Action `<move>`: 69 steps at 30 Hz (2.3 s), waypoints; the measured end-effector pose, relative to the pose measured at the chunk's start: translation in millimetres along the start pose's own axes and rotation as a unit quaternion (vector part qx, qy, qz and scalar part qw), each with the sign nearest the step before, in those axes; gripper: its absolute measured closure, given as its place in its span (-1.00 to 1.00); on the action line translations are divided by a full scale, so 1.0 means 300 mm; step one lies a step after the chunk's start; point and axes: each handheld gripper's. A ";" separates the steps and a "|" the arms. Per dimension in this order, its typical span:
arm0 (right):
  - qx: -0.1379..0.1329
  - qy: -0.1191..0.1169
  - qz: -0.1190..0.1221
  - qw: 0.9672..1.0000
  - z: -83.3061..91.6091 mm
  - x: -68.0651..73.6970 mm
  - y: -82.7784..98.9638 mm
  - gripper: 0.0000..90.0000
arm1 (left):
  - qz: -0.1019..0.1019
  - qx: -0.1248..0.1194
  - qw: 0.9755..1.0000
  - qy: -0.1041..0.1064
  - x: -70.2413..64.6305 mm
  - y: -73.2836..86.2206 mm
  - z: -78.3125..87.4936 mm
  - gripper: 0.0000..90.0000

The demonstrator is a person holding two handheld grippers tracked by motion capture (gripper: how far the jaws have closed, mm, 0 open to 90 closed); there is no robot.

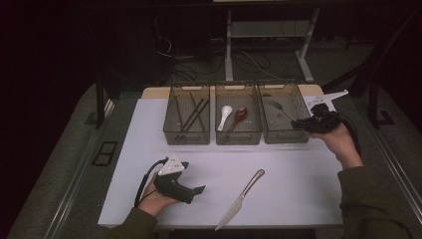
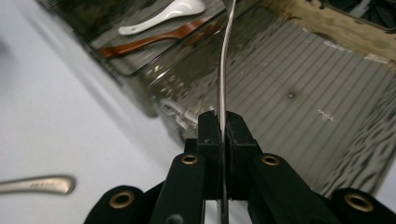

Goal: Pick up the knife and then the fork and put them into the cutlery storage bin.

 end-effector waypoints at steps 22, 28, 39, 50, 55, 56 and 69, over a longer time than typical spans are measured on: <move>0.084 0.052 -0.062 0.993 -0.165 -0.146 -0.088 0.91 | -0.006 0.017 1.000 0.012 -0.007 0.004 -0.012 -1.00; 0.114 0.052 -0.052 0.991 -0.201 -0.141 -0.090 0.90 | -0.008 0.020 1.000 0.014 -0.008 0.004 -0.013 -1.00; 0.092 0.073 -0.049 0.992 -0.191 -0.135 -0.094 0.41 | -0.006 0.021 1.000 0.016 -0.009 0.005 -0.014 -1.00; -0.041 0.046 -0.060 0.996 -0.051 -0.064 -0.075 -0.22 | -0.003 0.029 1.000 0.010 -0.011 0.005 -0.017 -1.00; -0.075 0.042 -0.047 0.995 -0.008 -0.012 -0.033 -0.31 | -0.001 0.031 0.999 0.007 -0.013 0.004 -0.018 -1.00; -0.081 0.045 -0.043 0.995 -0.001 0.002 -0.025 -0.33 | -0.002 0.032 0.999 0.007 -0.012 0.004 -0.017 -1.00; -0.110 0.019 -0.027 0.993 0.025 0.162 0.137 -0.51 | 0.013 0.033 0.999 -0.006 -0.012 -0.004 -0.005 -0.67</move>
Point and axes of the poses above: each handheld gripper's, and its own axes: z roughly backward along the jaws, y roughly out of its underside, x roughly to its left, and after that the axes turned 1 degree about x, right-handed
